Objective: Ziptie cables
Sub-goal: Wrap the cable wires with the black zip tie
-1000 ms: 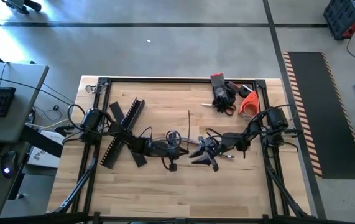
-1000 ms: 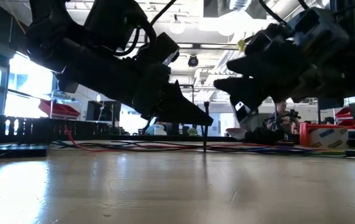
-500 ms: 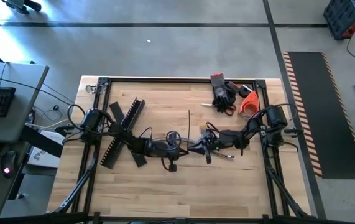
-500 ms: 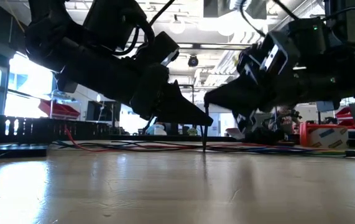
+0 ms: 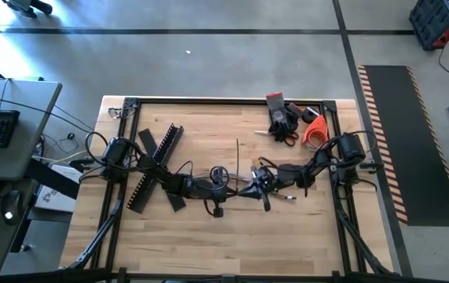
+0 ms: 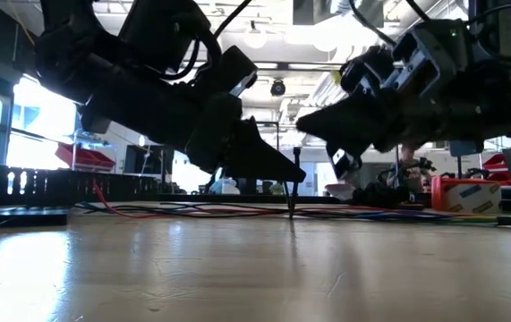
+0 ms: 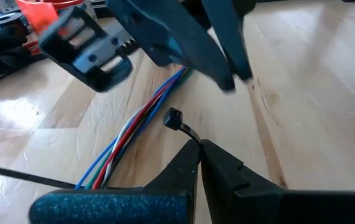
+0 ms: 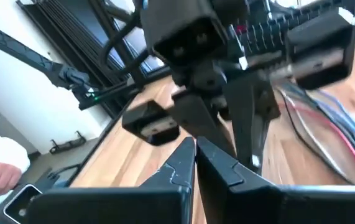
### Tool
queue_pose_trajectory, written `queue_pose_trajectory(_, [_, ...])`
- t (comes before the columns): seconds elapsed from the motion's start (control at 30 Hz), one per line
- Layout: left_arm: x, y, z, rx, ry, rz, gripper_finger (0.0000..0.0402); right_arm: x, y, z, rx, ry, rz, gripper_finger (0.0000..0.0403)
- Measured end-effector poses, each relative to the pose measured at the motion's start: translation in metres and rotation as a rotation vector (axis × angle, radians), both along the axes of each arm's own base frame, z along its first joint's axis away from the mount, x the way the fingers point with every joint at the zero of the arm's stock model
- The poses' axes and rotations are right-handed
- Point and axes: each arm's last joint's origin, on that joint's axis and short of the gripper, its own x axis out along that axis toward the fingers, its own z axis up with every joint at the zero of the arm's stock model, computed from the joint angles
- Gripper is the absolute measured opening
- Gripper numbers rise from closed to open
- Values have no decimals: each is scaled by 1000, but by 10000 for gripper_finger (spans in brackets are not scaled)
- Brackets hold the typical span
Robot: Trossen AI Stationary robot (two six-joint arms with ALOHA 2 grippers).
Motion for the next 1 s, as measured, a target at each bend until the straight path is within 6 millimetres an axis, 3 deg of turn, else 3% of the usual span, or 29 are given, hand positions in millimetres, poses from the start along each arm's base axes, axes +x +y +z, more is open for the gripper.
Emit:
queue_pose_trajectory(0.27, [-2,-5,-1,4,11,-13,0,-16,-24,29,-15,-23,-68,1])
queue_pose_trajectory(0.4, [-2,-4,-1,6,13,-5,0,-24,-43,34,-114,146,-135,24])
queue_pose_trajectory(0.53, [-1,-3,-1,5,9,31,0,-30,-55,37,-195,298,-278,76])
queue_pose_trajectory(0.8, [0,3,-1,-37,3,70,0,-33,-56,21,-227,420,-282,177])
queue_pose_trajectory(1.0, [0,4,0,-36,-2,70,0,-31,-63,6,-151,486,-374,210])
